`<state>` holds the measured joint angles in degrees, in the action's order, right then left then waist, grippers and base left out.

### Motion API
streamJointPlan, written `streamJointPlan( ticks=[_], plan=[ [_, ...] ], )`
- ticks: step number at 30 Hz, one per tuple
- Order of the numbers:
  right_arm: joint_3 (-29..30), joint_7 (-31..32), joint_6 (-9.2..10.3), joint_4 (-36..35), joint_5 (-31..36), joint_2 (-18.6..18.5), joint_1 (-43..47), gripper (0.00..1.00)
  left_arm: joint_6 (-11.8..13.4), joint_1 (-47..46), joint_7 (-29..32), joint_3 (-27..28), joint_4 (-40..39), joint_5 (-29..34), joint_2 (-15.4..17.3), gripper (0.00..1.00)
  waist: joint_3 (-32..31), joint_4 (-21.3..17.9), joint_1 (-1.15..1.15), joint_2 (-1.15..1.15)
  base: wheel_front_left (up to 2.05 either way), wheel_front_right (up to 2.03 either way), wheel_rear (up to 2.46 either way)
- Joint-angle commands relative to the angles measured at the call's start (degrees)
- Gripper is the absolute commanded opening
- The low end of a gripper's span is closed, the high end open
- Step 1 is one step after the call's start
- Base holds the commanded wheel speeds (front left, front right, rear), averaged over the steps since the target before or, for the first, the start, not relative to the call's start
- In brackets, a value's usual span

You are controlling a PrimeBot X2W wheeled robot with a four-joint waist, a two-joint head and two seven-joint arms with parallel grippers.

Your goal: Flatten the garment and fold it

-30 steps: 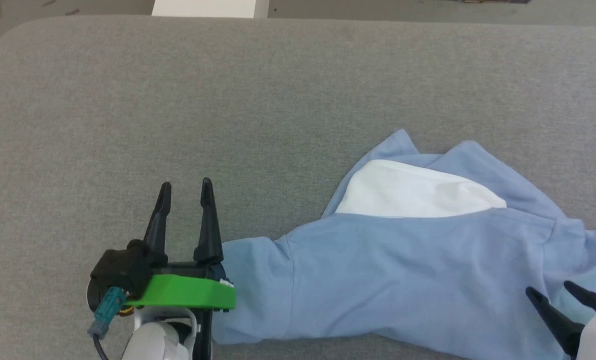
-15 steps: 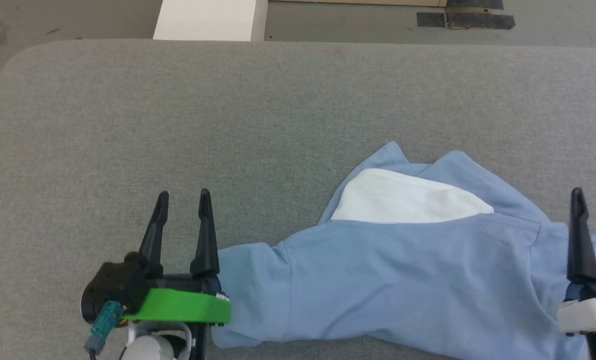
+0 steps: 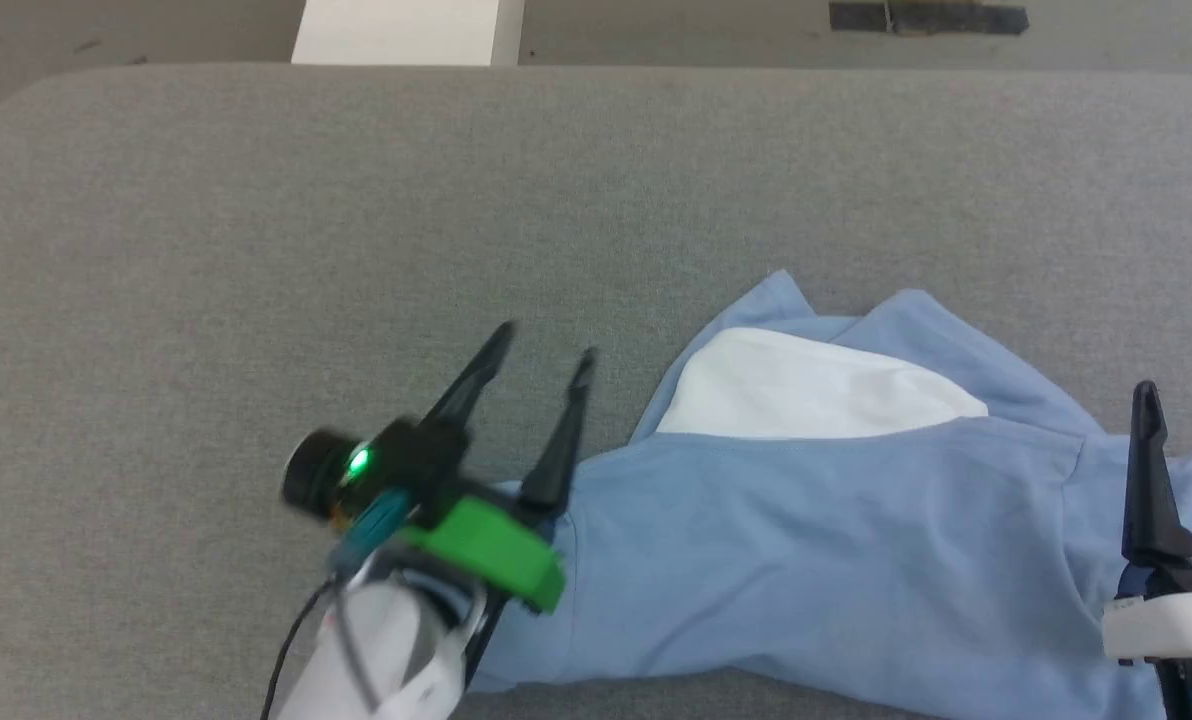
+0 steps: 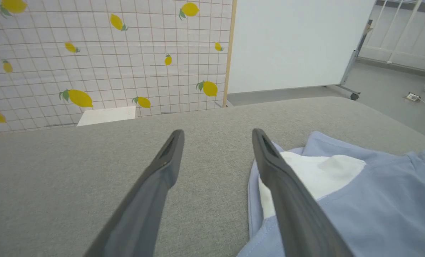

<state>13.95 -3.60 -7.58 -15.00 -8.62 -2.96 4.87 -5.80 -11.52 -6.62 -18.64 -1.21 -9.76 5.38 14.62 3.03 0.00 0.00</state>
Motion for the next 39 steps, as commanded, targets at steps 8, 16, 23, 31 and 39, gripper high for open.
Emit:
streamJointPlan(
  ticks=[8, 16, 23, 31, 39],
  plan=[
    [-0.8, 0.7, 0.09, 0.2, -0.7, 0.1, -3.0, 1.0, -1.6, -12.9, 13.6, -9.5, 7.2, -4.7, 1.6, 1.0, 5.3, -1.1, 0.0, 0.0, 0.0, 0.0, 0.0],
    [-1.3, 0.4, 0.09, 1.9, -1.2, 0.1, -4.7, 1.0, -1.7, -17.2, 24.8, -14.7, 12.9, -11.4, 2.6, 1.0, 7.4, -2.5, 0.0, 0.0, 0.0, 0.0, 0.0],
    [-1.1, -0.3, 0.09, 3.2, -1.5, 0.1, -5.1, 1.0, -1.7, -17.3, 28.5, -17.2, 13.1, -14.0, 3.8, 0.0, 7.9, -2.9, 0.0, 0.0, 0.0, 0.0, 0.0],
    [-1.0, -0.8, 0.09, 4.0, -1.7, 0.1, -5.5, 1.0, -0.4, -20.1, 22.4, -14.5, 9.1, -13.6, 4.5, 0.0, 8.1, -2.2, 0.0, 0.0, 0.0, 0.0, 0.0],
    [-1.6, -0.2, 0.09, 2.9, -1.2, 0.1, -6.7, 1.0, 1.1, -29.0, 19.9, -10.0, 10.1, -12.6, 5.4, 0.0, 11.7, -2.4, 0.0, 0.0, 0.0, 0.0, 0.0]
  ],
)
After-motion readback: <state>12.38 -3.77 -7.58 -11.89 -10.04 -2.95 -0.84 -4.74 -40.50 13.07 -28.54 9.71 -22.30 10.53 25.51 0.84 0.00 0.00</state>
